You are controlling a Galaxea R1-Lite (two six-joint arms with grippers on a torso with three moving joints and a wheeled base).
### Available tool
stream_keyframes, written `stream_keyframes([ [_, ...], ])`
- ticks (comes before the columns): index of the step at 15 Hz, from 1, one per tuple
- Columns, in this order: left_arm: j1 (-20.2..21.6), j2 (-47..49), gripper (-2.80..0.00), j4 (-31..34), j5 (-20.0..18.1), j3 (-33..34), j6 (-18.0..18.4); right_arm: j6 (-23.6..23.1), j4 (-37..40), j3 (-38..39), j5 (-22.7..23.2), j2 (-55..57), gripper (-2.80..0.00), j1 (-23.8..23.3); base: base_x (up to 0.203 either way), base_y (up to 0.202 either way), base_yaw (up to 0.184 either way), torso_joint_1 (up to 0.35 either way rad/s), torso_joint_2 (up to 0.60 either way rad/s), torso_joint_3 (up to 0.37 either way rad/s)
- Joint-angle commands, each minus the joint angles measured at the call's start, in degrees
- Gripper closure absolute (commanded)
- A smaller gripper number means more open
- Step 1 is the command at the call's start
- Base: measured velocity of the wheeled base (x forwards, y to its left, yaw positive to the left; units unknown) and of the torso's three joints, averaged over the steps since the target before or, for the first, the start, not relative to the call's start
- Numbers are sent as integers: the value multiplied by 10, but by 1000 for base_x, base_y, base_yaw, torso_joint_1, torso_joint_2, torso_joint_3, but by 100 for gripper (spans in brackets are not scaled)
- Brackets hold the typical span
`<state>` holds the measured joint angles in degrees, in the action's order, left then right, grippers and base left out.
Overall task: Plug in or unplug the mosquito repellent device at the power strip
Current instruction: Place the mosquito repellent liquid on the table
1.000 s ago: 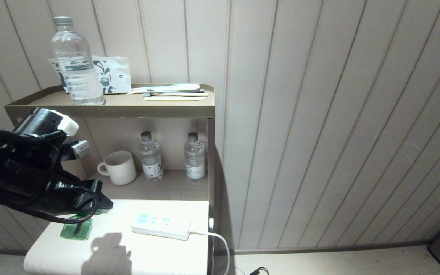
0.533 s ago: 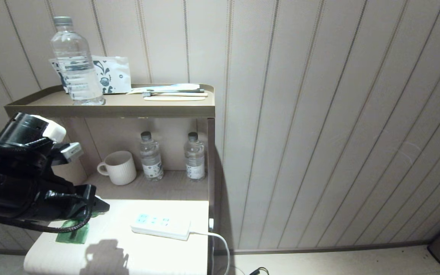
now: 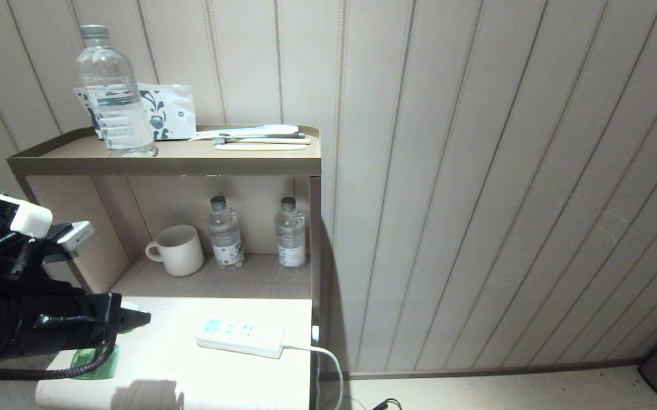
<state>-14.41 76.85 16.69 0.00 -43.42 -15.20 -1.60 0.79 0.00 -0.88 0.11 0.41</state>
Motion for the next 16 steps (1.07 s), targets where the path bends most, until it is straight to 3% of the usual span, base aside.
stream_keyframes([
  [1,0,-35,0,-60,2,60,0,-1,0,0,0,0,0,0,0,0,0,0,0,0],
  [5,33,-125,0,-174,6,163,11,0,0,0,0,0,0,0,0,0,0,0,0,0],
  [9,48,-143,0,-369,5,289,40,-1,0,0,0,0,0,0,0,0,0,0,0,0],
  [13,55,-52,0,-595,1,393,56,-1,0,0,0,0,0,0,0,0,0,0,0,0],
  [16,60,59,0,-756,0,426,57,-1,0,0,0,0,0,0,0,0,0,0,0,0],
])
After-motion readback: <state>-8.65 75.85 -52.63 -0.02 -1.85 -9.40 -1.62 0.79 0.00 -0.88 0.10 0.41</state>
